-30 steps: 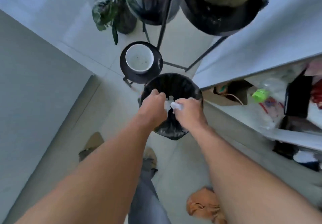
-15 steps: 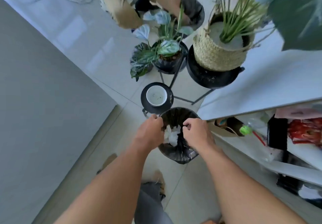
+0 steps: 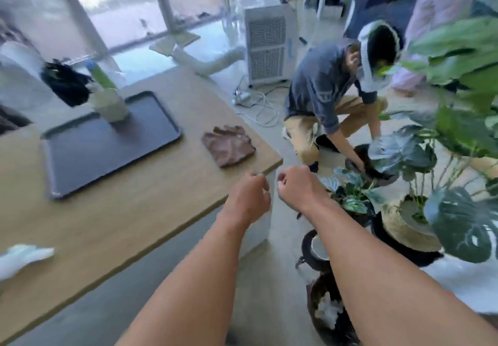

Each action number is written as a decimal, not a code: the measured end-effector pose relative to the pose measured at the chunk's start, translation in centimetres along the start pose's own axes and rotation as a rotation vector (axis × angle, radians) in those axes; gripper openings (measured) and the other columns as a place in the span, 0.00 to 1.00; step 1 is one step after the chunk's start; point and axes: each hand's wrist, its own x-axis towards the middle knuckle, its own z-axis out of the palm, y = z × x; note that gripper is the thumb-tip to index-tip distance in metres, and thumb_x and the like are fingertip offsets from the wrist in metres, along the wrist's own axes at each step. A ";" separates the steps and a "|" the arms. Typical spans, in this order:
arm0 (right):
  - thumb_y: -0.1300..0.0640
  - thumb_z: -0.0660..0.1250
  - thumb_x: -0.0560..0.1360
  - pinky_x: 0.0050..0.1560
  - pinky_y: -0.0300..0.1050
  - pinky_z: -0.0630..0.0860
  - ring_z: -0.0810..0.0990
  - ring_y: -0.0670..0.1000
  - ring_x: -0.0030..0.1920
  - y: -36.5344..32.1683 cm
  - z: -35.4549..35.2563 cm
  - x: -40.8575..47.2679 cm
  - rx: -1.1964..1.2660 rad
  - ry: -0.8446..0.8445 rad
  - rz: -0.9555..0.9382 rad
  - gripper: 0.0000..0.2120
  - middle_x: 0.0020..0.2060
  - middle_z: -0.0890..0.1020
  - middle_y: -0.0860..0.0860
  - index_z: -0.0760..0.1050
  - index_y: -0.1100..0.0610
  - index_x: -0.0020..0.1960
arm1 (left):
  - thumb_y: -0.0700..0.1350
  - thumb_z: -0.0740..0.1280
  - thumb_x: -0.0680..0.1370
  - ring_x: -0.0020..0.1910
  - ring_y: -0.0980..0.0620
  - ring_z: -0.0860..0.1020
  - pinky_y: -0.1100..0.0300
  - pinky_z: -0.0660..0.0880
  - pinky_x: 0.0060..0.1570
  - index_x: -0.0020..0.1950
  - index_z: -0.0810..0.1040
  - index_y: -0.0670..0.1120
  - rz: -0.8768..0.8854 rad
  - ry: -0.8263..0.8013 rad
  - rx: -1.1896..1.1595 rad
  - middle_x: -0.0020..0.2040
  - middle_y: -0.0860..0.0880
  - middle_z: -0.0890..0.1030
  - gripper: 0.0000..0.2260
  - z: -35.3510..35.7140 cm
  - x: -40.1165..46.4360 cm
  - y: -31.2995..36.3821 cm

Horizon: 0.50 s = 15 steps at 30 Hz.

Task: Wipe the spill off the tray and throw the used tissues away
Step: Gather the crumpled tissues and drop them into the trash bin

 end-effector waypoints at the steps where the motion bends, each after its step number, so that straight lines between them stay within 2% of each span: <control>1: 0.57 0.61 0.74 0.42 0.47 0.77 0.81 0.60 0.43 -3.1 -0.1 1.1 -0.023 0.001 -0.063 0.09 0.42 0.82 0.57 0.79 0.57 0.43 | 0.42 0.67 0.73 0.49 0.42 0.77 0.55 0.74 0.48 0.47 0.79 0.45 -0.040 0.062 -0.013 0.51 0.44 0.76 0.05 -2.9 -0.4 -1.7; 7: 0.55 0.63 0.70 0.50 0.46 0.77 0.82 0.57 0.48 -17.9 2.3 3.8 -0.125 -0.002 -0.363 0.10 0.44 0.85 0.54 0.83 0.52 0.46 | 0.43 0.65 0.72 0.49 0.43 0.78 0.55 0.74 0.50 0.47 0.80 0.47 -0.278 0.284 0.053 0.49 0.44 0.78 0.06 -14.4 -4.7 -12.0; 11: 0.57 0.62 0.70 0.46 0.44 0.78 0.82 0.58 0.47 -27.1 7.6 3.0 -0.044 -0.187 -0.477 0.10 0.44 0.83 0.54 0.82 0.53 0.45 | 0.43 0.64 0.72 0.47 0.44 0.78 0.55 0.74 0.47 0.47 0.80 0.44 -0.483 0.406 0.063 0.48 0.45 0.77 0.07 -19.3 -10.3 -20.2; 15: 0.55 0.64 0.73 0.53 0.44 0.75 0.79 0.56 0.55 -34.4 14.3 1.1 -0.064 -0.355 -0.634 0.12 0.53 0.81 0.54 0.80 0.53 0.55 | 0.41 0.63 0.73 0.49 0.43 0.77 0.54 0.73 0.47 0.50 0.79 0.43 -0.654 0.505 0.093 0.50 0.45 0.77 0.09 -21.6 -16.4 -27.0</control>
